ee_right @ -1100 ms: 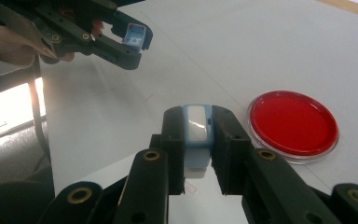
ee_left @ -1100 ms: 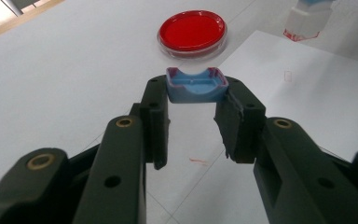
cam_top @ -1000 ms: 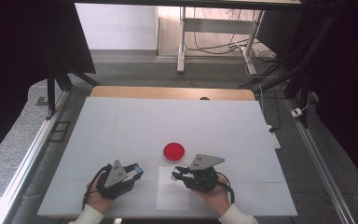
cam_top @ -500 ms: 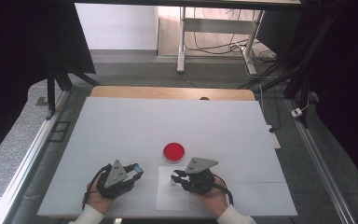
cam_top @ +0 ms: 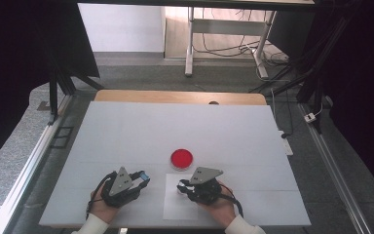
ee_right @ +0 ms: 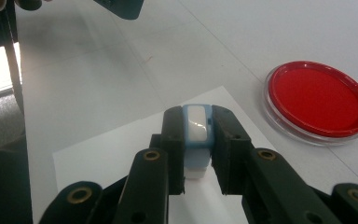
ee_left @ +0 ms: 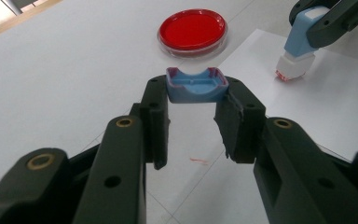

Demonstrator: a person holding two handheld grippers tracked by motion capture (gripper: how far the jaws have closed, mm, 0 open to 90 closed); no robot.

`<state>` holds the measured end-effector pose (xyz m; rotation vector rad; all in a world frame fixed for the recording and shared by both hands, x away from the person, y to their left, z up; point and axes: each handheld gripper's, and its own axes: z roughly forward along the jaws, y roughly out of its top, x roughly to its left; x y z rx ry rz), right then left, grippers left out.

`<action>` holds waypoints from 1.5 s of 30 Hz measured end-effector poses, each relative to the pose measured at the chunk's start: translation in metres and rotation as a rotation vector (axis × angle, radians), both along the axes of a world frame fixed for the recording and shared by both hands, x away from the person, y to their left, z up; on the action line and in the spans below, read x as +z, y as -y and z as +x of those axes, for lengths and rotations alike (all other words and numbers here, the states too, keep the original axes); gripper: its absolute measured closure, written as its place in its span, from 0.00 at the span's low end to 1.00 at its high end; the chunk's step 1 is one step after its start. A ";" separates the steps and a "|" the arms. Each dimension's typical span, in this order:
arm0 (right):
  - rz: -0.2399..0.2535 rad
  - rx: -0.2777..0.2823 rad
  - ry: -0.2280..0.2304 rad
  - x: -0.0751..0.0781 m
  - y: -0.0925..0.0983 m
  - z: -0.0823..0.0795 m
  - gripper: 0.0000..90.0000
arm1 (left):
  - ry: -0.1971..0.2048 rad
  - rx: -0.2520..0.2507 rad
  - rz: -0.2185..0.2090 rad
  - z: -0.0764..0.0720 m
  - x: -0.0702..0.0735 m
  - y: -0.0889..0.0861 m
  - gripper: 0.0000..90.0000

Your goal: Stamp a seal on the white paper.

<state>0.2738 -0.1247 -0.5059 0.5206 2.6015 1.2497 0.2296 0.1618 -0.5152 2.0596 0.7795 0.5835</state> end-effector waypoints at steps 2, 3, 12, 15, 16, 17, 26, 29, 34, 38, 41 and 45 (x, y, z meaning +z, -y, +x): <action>-0.008 0.001 0.004 0.000 0.000 0.000 0.83 | 0.000 0.000 0.000 0.000 0.000 0.000 0.71; -0.011 0.000 0.006 0.000 0.000 0.000 0.83 | 0.000 0.001 0.000 0.000 0.000 0.000 0.72; -0.023 0.004 0.016 -0.002 -0.002 -0.001 0.83 | 0.001 0.001 0.000 0.000 0.000 -0.001 0.71; -0.020 0.004 0.014 -0.003 -0.002 0.000 0.83 | 0.001 0.001 0.000 0.000 0.000 -0.001 0.71; -0.020 0.004 0.013 -0.003 -0.002 0.000 0.83 | 0.001 0.001 0.000 0.000 0.000 -0.001 0.71; -0.018 0.003 0.013 -0.003 -0.002 0.000 0.83 | 0.001 0.002 0.000 0.000 0.000 -0.001 0.72; -0.016 0.003 0.006 -0.003 -0.002 0.000 0.83 | 0.000 0.002 0.000 0.000 0.000 -0.002 0.71; -0.028 0.003 -0.001 -0.005 -0.003 0.001 0.84 | 0.001 0.003 0.000 0.000 0.000 -0.002 0.72; -0.032 0.000 -0.007 -0.006 -0.003 0.001 0.84 | 0.000 0.004 0.001 -0.001 0.000 -0.002 0.71; -0.042 0.006 0.001 -0.006 -0.004 0.001 0.84 | 0.000 0.005 0.003 -0.001 0.000 -0.002 0.71; -0.042 0.007 0.002 -0.006 -0.004 0.001 0.84 | 0.000 0.004 0.003 -0.001 0.000 -0.002 0.72; -0.050 0.006 0.005 -0.006 -0.004 0.000 0.84 | 0.000 0.006 0.003 -0.001 0.000 -0.002 0.71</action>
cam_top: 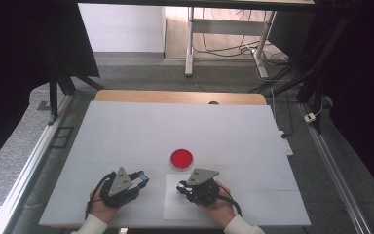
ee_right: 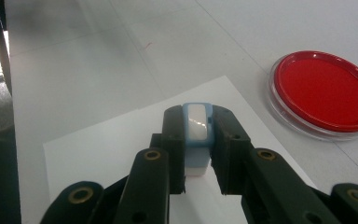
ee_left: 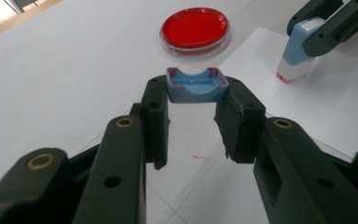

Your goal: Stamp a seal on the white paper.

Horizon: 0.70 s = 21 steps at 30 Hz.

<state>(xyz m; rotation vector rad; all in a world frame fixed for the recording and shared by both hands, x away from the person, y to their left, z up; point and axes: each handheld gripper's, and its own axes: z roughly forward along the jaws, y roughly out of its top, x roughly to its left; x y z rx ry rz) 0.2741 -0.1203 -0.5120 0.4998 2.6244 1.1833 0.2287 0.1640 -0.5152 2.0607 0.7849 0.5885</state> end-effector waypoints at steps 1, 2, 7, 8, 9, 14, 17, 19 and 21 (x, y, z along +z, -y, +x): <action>-0.001 0.000 0.001 0.000 0.000 0.000 0.84 | 0.000 0.000 -0.001 0.000 0.000 0.000 0.71; -0.002 -0.002 0.002 0.000 0.000 0.000 0.84 | 0.001 0.000 -0.001 0.000 0.000 0.000 0.71; 0.000 -0.005 0.019 -0.001 -0.001 -0.003 0.84 | 0.004 0.001 -0.001 -0.001 0.001 0.000 0.71; -0.001 -0.006 0.021 -0.001 -0.001 -0.003 0.84 | 0.004 0.001 -0.001 -0.002 0.001 0.000 0.72; -0.004 -0.008 0.021 -0.001 0.000 -0.004 0.84 | 0.004 0.001 0.000 -0.002 0.001 0.000 0.72; 0.014 -0.010 0.017 -0.003 0.000 -0.004 0.84 | 0.004 0.002 -0.003 -0.002 0.001 -0.001 0.71; 0.039 -0.011 0.002 -0.004 0.003 -0.002 0.84 | 0.006 0.002 -0.005 -0.003 0.002 -0.001 0.71; 0.031 -0.006 0.011 -0.004 0.003 -0.002 0.84 | 0.006 0.002 -0.004 -0.003 0.002 -0.001 0.71; 0.025 -0.006 0.013 -0.004 0.002 -0.003 0.84 | 0.005 0.001 -0.004 -0.003 0.001 -0.001 0.71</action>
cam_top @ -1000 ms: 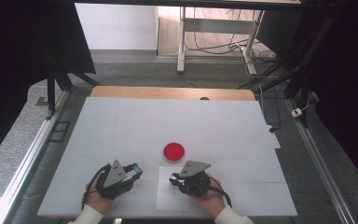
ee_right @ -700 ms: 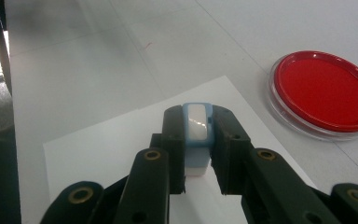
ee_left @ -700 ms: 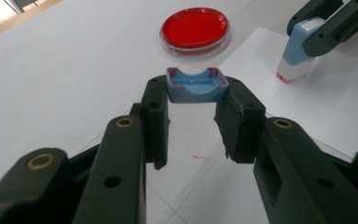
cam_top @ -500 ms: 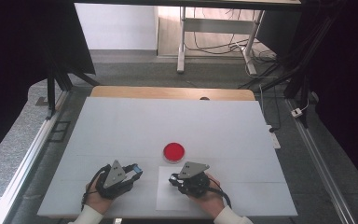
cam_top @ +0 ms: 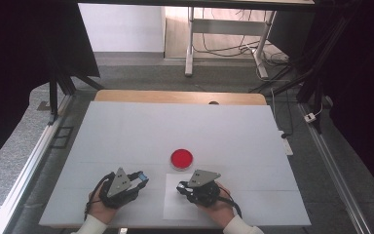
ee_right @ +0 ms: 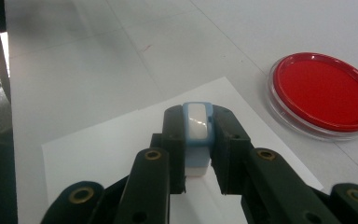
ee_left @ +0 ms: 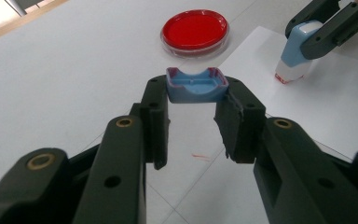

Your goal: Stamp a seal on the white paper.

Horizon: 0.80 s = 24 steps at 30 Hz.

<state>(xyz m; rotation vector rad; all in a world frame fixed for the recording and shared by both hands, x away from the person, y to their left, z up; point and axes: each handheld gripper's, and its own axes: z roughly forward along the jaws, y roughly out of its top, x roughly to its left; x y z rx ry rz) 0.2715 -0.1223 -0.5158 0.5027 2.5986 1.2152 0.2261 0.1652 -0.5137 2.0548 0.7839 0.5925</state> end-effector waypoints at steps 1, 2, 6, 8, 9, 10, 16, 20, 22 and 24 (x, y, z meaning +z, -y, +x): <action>-0.004 0.002 0.001 0.000 0.000 0.000 0.84 | 0.000 0.000 -0.001 0.000 0.000 0.000 0.71; -0.012 0.001 0.000 0.001 0.000 0.000 0.84 | 0.000 0.000 0.000 0.000 0.000 0.000 0.71; -0.035 0.000 0.014 0.002 -0.003 -0.001 0.84 | 0.000 0.000 0.005 0.000 -0.001 0.001 0.71; -0.049 0.002 0.020 0.003 -0.005 -0.002 0.84 | 0.000 0.000 0.004 0.000 0.000 0.001 0.71; -0.051 -0.002 0.017 0.003 -0.005 -0.002 0.84 | 0.000 0.001 0.004 0.000 0.000 0.001 0.71; -0.056 -0.003 0.021 0.003 -0.005 -0.003 0.84 | 0.000 0.002 0.002 0.000 0.000 0.001 0.71; -0.052 -0.011 0.029 0.002 -0.004 -0.004 0.84 | 0.001 0.007 -0.004 -0.001 0.000 -0.002 0.71; -0.036 -0.012 0.026 0.001 -0.004 -0.005 0.84 | 0.004 0.010 -0.004 -0.002 0.001 -0.003 0.71; -0.029 -0.011 0.034 0.000 -0.004 -0.006 0.84 | 0.004 0.011 -0.004 -0.002 0.001 -0.003 0.71; -0.025 -0.013 0.029 0.000 -0.003 -0.005 0.84 | 0.006 0.014 -0.006 -0.002 0.001 -0.004 0.71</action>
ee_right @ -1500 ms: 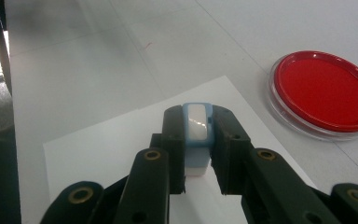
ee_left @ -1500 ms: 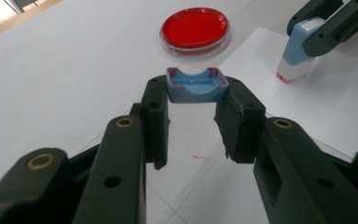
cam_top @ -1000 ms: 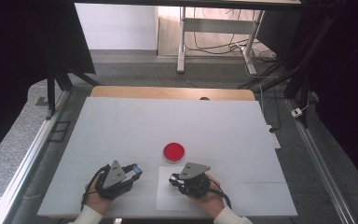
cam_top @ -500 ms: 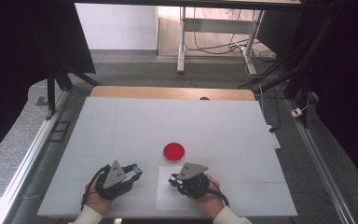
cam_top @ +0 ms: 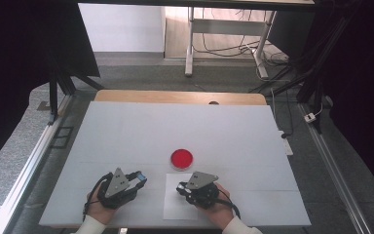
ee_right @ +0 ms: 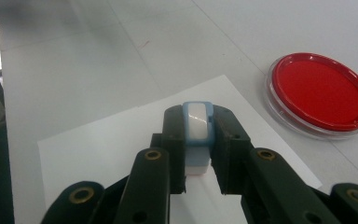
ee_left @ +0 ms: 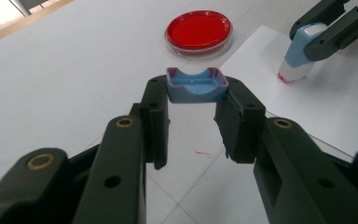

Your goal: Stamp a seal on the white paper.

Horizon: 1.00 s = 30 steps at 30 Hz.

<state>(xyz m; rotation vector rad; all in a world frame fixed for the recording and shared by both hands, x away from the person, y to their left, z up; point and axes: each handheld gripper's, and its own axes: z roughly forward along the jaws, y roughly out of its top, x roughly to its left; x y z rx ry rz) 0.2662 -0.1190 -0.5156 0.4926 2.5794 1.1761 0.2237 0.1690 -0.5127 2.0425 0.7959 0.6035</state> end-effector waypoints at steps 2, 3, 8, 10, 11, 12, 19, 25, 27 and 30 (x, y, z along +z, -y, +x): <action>0.000 0.001 -0.004 0.000 0.001 0.001 0.84 | 0.001 0.002 0.000 0.000 0.000 0.000 0.71; 0.002 0.004 -0.006 0.000 0.001 0.001 0.84 | 0.001 0.001 0.000 0.000 0.000 0.000 0.71; 0.010 0.006 -0.010 0.001 0.002 0.002 0.84 | 0.001 0.002 0.000 0.001 0.000 -0.001 0.71; 0.035 0.006 -0.006 0.001 0.004 0.002 0.84 | 0.001 0.004 0.002 0.001 0.000 -0.002 0.71; 0.057 0.009 -0.004 0.001 0.005 0.002 0.84 | 0.001 0.004 0.002 0.001 0.000 -0.002 0.71; 0.069 0.010 -0.008 0.003 0.006 0.002 0.84 | 0.001 0.003 0.003 0.001 0.000 -0.002 0.71; 0.141 -0.006 -0.019 0.012 0.014 0.005 0.84 | -0.001 0.003 0.005 0.002 0.000 -0.001 0.71; 0.145 -0.004 -0.019 0.013 0.014 0.004 0.84 | -0.001 0.001 0.005 0.002 0.000 -0.002 0.71; 0.149 -0.003 -0.021 0.013 0.014 0.004 0.84 | 0.000 0.001 0.005 0.002 0.000 -0.001 0.71; 0.154 -0.003 -0.021 0.013 0.014 0.004 0.84 | -0.002 0.002 0.004 0.002 0.000 -0.001 0.71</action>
